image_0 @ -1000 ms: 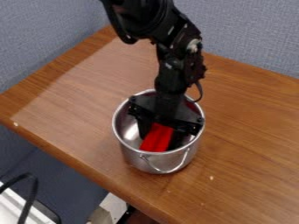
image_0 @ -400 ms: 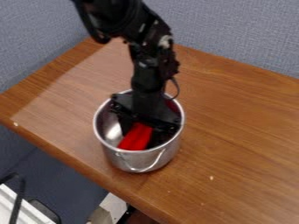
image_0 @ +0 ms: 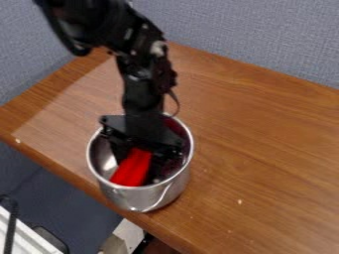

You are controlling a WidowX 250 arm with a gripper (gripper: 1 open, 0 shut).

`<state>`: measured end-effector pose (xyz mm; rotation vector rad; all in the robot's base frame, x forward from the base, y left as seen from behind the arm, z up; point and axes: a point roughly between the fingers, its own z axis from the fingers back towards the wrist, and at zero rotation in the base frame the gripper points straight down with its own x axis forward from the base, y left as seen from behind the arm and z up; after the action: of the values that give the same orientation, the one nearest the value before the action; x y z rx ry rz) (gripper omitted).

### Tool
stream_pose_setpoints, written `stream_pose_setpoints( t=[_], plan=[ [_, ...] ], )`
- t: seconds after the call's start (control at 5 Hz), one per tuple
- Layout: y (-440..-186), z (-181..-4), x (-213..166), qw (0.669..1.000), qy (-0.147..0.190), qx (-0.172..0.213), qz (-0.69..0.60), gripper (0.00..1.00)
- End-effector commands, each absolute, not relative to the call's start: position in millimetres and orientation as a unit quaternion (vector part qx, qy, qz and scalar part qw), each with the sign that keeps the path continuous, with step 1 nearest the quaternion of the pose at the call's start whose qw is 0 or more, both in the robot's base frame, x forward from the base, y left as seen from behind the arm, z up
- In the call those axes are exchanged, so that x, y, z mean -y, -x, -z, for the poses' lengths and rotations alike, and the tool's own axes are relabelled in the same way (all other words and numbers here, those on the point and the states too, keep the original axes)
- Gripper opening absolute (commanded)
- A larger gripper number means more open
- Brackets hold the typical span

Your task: Move the red object from the metal pot to the table

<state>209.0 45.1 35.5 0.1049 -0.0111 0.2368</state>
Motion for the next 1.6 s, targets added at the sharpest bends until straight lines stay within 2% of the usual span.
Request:
stream_pose_setpoints(
  t=[0.0,0.4,0.6,1.2,1.4],
  plan=[
    [-206,-62.5,-41,0.992,-0.053,0.049,-0.106,0.0],
    [-206,-81.6,-32,0.991,-0.061,0.05,-0.109,0.0],
    [-211,-87.9,-31,0.989,-0.071,0.053,-0.118,1.0],
    [-204,-36.4,-35,0.993,-0.073,0.042,-0.08,1.0],
    [-207,-32.9,-43,0.994,-0.067,0.044,-0.073,0.0]
  ],
)
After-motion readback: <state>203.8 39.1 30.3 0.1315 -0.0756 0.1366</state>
